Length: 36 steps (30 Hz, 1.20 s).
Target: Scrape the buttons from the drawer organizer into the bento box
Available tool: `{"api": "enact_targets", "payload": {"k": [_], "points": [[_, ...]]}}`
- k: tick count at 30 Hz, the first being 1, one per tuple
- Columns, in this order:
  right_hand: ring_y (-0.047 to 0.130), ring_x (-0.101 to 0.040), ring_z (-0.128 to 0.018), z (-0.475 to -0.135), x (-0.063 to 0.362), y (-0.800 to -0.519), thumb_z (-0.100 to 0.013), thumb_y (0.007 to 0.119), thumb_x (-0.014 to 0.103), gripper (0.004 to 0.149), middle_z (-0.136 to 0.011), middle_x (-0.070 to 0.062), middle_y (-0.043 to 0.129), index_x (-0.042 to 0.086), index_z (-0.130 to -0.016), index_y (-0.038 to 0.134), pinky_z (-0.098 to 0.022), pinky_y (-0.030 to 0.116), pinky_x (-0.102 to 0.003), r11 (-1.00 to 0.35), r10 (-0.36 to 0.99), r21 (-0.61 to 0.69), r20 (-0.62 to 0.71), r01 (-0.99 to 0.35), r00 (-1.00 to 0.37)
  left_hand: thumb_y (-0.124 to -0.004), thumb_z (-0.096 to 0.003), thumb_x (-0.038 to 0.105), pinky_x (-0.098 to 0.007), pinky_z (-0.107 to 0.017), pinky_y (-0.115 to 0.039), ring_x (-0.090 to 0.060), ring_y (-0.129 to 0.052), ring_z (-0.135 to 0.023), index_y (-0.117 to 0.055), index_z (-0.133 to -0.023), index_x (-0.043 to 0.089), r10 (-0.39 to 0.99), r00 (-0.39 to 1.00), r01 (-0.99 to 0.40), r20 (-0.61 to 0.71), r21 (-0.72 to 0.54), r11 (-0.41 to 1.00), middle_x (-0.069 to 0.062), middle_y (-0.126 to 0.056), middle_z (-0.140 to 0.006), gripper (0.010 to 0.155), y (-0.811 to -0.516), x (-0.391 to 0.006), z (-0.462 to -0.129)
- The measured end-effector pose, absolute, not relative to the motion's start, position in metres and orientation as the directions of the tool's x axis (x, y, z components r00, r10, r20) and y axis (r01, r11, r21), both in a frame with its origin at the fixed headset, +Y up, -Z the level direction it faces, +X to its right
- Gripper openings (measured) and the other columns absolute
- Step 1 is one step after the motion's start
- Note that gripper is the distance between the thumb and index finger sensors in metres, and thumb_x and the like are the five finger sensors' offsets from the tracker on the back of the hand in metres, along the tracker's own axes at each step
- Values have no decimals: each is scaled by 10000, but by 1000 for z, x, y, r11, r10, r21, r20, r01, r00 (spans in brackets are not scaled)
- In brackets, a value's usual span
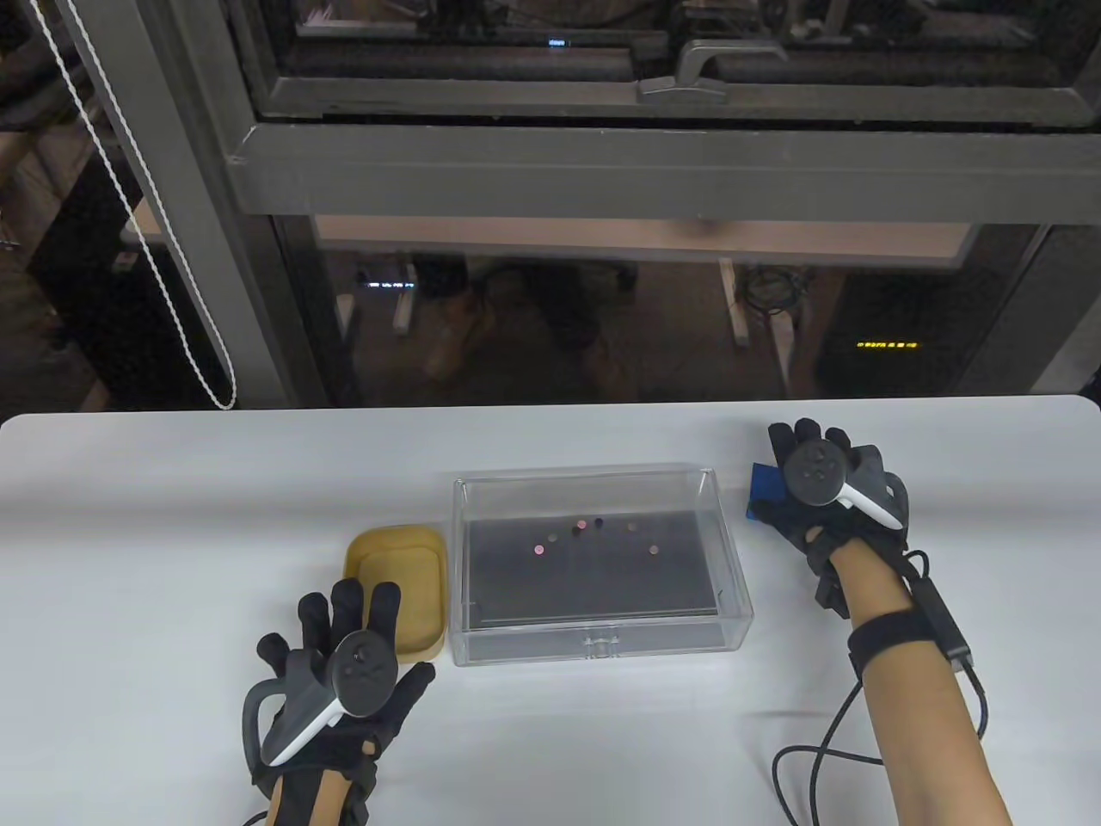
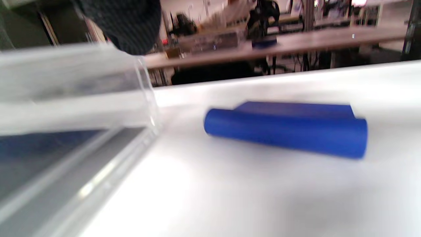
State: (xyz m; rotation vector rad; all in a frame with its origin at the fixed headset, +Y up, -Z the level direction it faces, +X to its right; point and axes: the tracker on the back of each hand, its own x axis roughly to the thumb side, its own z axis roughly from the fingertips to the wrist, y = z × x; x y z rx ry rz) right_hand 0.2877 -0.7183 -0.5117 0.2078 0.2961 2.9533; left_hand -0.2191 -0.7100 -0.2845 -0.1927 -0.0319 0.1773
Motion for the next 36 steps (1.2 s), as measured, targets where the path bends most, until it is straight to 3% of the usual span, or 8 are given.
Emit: {"api": "enact_targets", "payload": {"k": [3,7,12,14,15,19,26,36], "points": [[120,-598,-1002,-524,287,-738,-495,822,439,954,-1148,-242,125,154,-1077,121,-678,291,-809,-942,191,300,117,-148,-975,-578,-546,656,-818,-645,-76,-478,38,-1063,-8,-1098,337,181,983,-178,0,-197,964,-118,86,-1186,855,-711,-223,-285],[166,-604,-1006,-537,279,-762,-493,842,364,921,-1149,-253,176,105,-1082,183,-690,326,-789,-918,90,394,107,-41,-990,-578,-547,655,-817,-646,-77,-476,38,-1064,-6,-1097,336,180,984,-178,-9,-205,962,-119,86,-1186,855,-712,-225,-284],[325,-628,-1002,-547,271,-779,-496,817,277,818,-1134,-284,284,47,-1076,287,-682,460,-774,-906,40,422,99,5,-994,-578,-547,655,-817,-646,-77,-476,39,-1064,-5,-1095,338,177,984,-176,-12,-224,959,-119,85,-1187,854,-715,-226,-285],[449,-618,-992,-546,266,-779,-480,839,206,752,-1125,-259,404,57,-1064,390,-656,563,-762,-946,-29,320,94,58,-995,-579,-546,654,-817,-645,-76,-475,38,-1064,-6,-1095,337,176,984,-175,-13,-227,958,-118,84,-1187,855,-716,-227,-285],[517,-598,-992,-546,264,-778,-474,839,242,749,-1125,-239,444,70,-1062,408,-638,639,-746,-945,-94,299,130,130,-987,-580,-547,653,-816,-647,-76,-475,38,-1064,-5,-1095,337,175,985,-173,-13,-229,958,-119,85,-1187,854,-716,-227,-285],[620,-594,-959,-539,263,-778,-459,853,243,717,-1100,-236,530,61,-1044,479,-600,711,-736,-965,-110,218,157,143,-981,-579,-547,653,-816,-647,-75,-473,39,-1065,-4,-1095,339,176,984,-173,-6,-234,957,-116,84,-1188,854,-716,-227,-285],[887,-509,-834,-520,262,-771,-407,900,258,665,-989,-199,754,67,-973,607,-509,870,-674,-966,-259,-38,219,257,-941,-580,-547,652,-814,-650,-71,-469,42,-1067,-3,-1094,340,175,984,-162,37,-229,960,-112,85,-1190,855,-713,-221,-285],[972,-427,-759,-498,270,-718,-448,871,244,617,-933,-148,791,105,-969,571,-480,907,-611,-972,-226,-98,173,212,-959,-580,-547,650,-814,-650,-74,-466,38,-1067,-4,-1094,339,160,984,-137,74,-248,959,-113,82,-1189,853,-717,-211,-286]]}}
